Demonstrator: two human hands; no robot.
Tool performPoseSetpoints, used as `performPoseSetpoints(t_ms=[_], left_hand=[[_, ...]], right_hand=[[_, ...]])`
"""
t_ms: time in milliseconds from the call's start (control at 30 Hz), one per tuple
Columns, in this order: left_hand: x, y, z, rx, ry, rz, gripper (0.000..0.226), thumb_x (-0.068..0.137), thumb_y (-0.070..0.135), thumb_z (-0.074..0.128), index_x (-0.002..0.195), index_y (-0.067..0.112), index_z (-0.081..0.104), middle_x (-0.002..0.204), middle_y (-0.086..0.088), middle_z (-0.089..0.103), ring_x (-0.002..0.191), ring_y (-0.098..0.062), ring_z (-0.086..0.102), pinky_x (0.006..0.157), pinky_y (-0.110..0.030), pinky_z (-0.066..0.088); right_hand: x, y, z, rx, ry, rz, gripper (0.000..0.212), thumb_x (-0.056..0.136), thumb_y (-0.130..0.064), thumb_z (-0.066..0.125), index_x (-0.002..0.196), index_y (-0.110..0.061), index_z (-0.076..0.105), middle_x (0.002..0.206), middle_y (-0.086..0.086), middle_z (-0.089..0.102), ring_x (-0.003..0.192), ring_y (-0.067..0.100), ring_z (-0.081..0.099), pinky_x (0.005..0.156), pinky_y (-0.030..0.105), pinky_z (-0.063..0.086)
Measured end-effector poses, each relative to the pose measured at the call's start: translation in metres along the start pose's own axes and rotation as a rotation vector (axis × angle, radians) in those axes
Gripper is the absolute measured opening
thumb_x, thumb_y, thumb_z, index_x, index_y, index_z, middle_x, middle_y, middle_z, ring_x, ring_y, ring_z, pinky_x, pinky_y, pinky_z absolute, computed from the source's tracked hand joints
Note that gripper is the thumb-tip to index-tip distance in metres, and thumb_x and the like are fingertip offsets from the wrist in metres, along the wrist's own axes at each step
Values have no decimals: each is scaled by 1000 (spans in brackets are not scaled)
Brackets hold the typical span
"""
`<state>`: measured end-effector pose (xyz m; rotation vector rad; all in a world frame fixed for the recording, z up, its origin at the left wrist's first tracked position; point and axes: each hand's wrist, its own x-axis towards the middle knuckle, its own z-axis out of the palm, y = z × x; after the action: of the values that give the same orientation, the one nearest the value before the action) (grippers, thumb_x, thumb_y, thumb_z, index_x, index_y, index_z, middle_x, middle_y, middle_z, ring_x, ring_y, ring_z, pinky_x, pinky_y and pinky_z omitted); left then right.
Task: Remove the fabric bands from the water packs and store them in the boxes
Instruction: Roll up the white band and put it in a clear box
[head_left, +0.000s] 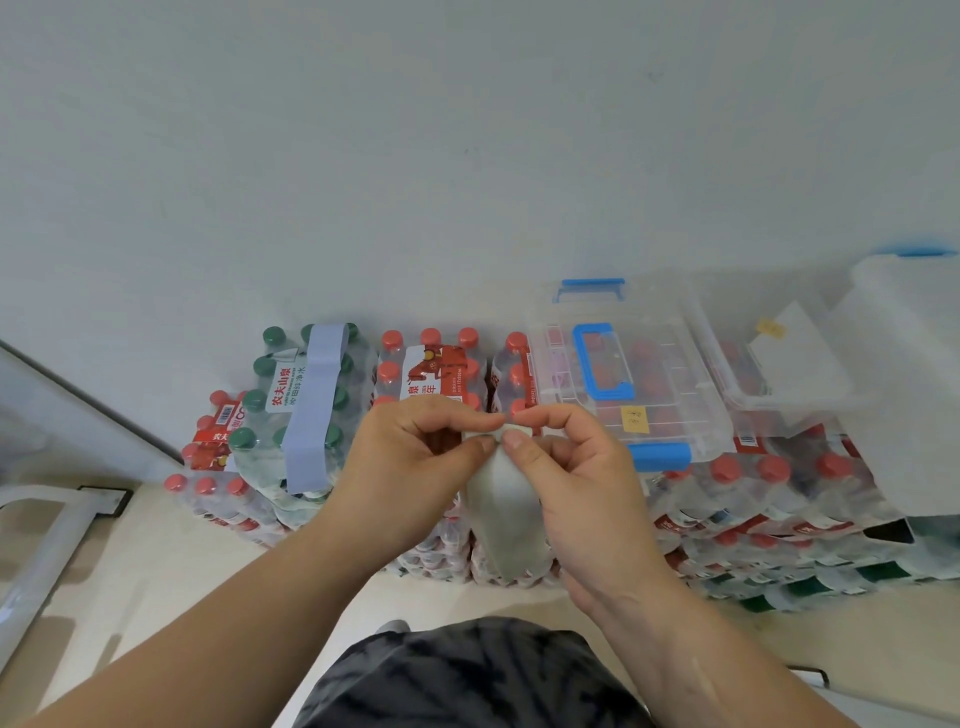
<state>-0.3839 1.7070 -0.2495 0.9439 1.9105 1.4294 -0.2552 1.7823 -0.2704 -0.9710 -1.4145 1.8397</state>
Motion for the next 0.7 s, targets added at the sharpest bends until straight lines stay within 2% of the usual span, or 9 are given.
performPoseSetpoints(t_ms=[67,133,233,333,400,533,633,700], left_hand=[[0,0,0,-25,-12,1,19,83,-1,74,89,17,81,86,1,77,84,-18,72,79,-36,61],[1,-1,-1,-73,-21,-10,20,84,-1,73,88,17,81,88,-1,77,87,-21,72,81,-38,60],[2,1,-1,-182,-22,-80,19,87,5,70,93,20,81,89,0,78,88,-16,73,78,-31,58],[1,2,1,-285,-13,-164,20,88,6,69,98,21,78,81,-4,75,74,-13,70,66,-23,55],[1,3,2,-254,-9,-168,14,87,6,70,90,16,78,81,-5,76,70,-11,69,62,-20,54],[3,2,0,-232,83,-151,12,86,10,72,82,18,79,80,-3,77,68,-6,67,60,-16,52],[2,2,1,-205,111,-137,10,88,13,71,84,17,79,79,1,76,67,-2,65,59,-14,50],[0,3,2,-222,115,-145,12,89,14,70,84,16,80,77,1,76,65,-3,65,58,-15,51]], right_hand=[[0,-1,-1,8,-4,0,8,91,-17,73,93,-24,71,81,9,75,78,23,73,61,27,59],[0,-3,-1,16,-6,-8,7,92,-14,72,93,-21,71,76,4,74,71,11,70,59,18,54],[2,-2,-1,1,-5,-24,6,91,-16,73,93,-21,72,79,3,75,74,11,70,65,23,58],[3,-1,-3,-13,0,-37,10,90,-12,73,93,-22,72,81,4,75,76,12,70,72,32,58],[2,-1,-4,0,-10,-36,16,92,-10,70,98,-24,72,83,4,76,78,10,70,72,31,57],[-1,-3,-7,35,-50,20,33,97,-8,63,119,-32,65,83,4,78,78,2,70,72,17,56],[0,-4,-7,12,-68,12,39,92,-5,69,121,-30,67,81,16,75,78,13,68,81,26,60],[1,-5,-8,-9,-65,13,40,88,-5,74,119,-29,68,72,13,71,73,14,65,74,25,59]])
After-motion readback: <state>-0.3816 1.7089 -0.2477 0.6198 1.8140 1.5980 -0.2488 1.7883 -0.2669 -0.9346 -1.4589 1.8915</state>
